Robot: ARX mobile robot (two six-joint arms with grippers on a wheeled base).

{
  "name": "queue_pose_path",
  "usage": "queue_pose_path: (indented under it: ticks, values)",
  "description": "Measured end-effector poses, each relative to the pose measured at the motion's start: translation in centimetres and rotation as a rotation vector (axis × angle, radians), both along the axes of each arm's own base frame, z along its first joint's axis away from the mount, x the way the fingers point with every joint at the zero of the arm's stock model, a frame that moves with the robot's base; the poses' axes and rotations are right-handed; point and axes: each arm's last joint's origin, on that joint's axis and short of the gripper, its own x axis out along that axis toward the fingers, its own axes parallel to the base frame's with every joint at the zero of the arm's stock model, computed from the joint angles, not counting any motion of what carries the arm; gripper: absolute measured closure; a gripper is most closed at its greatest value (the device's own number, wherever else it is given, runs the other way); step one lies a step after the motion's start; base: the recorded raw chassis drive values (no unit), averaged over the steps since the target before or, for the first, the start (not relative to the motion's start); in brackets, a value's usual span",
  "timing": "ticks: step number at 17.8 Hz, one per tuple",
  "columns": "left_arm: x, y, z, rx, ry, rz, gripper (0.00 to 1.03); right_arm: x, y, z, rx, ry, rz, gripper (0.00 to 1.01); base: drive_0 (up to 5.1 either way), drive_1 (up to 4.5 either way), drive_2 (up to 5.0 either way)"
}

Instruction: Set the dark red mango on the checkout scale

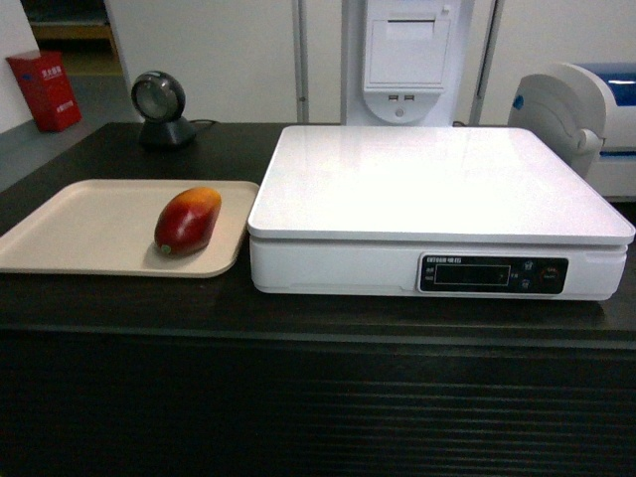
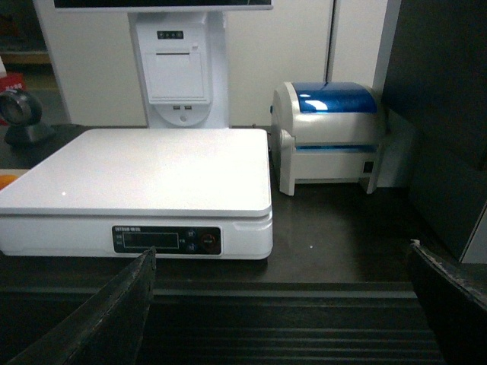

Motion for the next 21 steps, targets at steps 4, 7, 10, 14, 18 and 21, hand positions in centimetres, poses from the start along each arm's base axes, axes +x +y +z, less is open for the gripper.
queue_pose_path:
  ticks: [4,7,10,14,18,21]
  values:
    - [0.0,0.0,-0.01,0.0,0.002,0.0,0.05,0.0,0.0,-0.03,0.0,0.003,0.0,0.03,0.0,0.0,0.0]
    - [0.0,0.0,-0.01,0.0,0.002,0.001,0.05,0.0,0.0,-0.03,0.0,0.003,0.0,0.03,0.0,0.0,0.0]
    - [0.0,0.0,-0.01,0.0,0.002,0.0,0.05,0.0,0.0,-0.03,0.0,0.003,0.0,0.03,0.0,0.0,0.0]
    - [0.0,0.0,-0.01,0.0,0.002,0.0,0.05,0.0,0.0,-0.03,0.0,0.003,0.0,0.03,0.0,0.0,0.0]
    - [0.0,0.0,-0.01,0.0,0.002,0.0,0.05,0.0,0.0,-0.03,0.0,0.003,0.0,0.03,0.0,0.0,0.0]
    - [0.0,0.0,-0.01,0.0,0.002,0.0,0.05,0.0,0.0,-0.03,0.0,0.003,0.0,0.03,0.0,0.0,0.0]
